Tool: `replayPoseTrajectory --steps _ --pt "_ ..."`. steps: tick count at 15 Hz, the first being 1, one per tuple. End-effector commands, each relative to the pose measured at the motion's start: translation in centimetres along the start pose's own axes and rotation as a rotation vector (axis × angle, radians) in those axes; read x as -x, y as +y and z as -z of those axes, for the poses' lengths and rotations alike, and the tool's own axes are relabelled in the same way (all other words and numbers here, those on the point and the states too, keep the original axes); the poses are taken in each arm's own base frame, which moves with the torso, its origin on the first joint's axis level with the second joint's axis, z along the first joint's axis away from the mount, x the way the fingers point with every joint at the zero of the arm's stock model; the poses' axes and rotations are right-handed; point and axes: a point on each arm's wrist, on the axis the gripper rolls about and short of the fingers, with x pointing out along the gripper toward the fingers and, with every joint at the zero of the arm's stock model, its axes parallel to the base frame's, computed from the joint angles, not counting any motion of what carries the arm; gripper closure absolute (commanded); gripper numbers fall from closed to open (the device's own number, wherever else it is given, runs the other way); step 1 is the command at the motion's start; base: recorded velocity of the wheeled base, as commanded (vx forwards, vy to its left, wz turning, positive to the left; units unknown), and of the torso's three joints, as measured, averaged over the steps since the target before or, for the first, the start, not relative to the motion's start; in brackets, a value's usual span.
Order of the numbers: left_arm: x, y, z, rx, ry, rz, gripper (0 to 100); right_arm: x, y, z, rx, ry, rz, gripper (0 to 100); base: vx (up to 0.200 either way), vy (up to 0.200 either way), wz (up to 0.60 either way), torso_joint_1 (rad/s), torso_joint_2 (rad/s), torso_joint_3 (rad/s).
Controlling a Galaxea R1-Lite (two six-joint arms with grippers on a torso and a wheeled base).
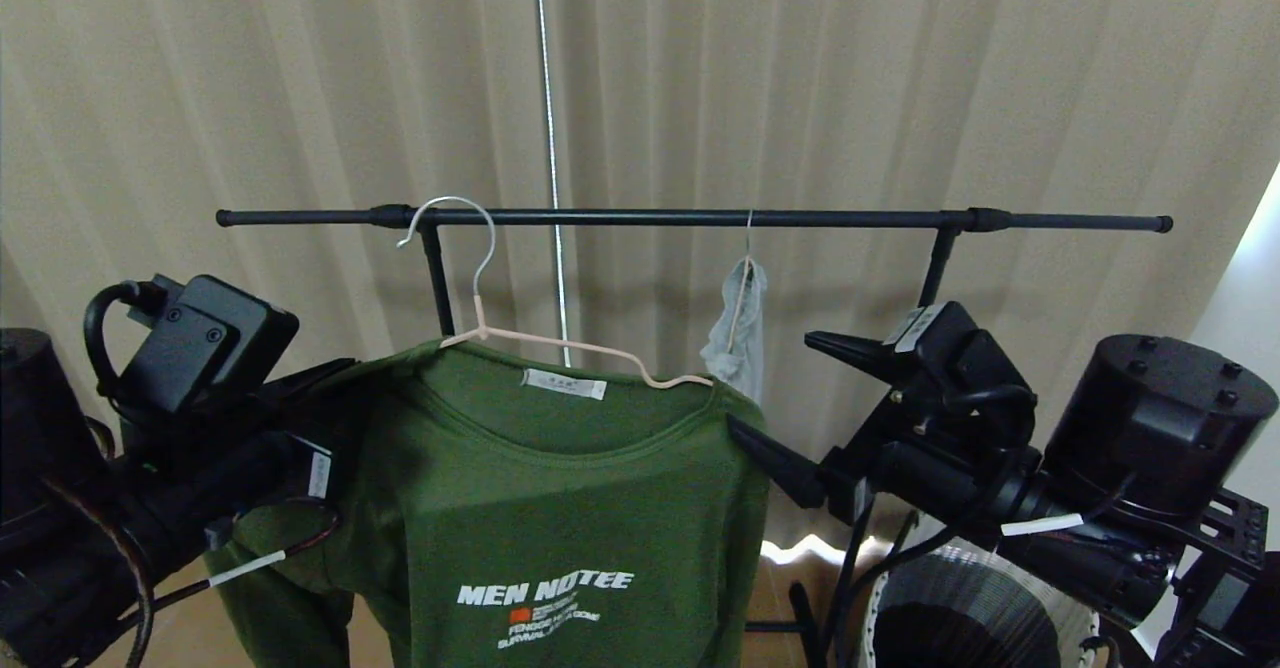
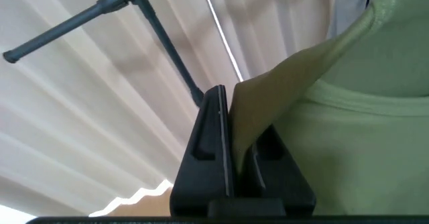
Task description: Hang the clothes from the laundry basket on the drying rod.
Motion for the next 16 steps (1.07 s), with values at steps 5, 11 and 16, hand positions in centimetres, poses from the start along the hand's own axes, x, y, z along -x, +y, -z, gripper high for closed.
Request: replayPoseTrajectory --steps 5,11,16 --pt "-0.1 -1.5 -0.2 0.004 -0.019 0.065 100 -1.1 1.4 -1.7 0.035 0.008 -0.067 0 0.000 0.000 0.00 0.000 0.00 0.000" --pt "0.6 -3.2 -0.5 -0.016 -0.046 0.153 100 -2.6 1.1 -3.6 0.108 0.033 -0.058 0 0.000 0.000 0.00 0.000 0.00 0.000" --pt "0.8 -3.7 -1.0 -0.008 -0.091 0.173 100 -2.9 1.3 -2.8 0.169 0.090 -0.040 0 0.000 0.000 0.00 0.000 0.00 0.000"
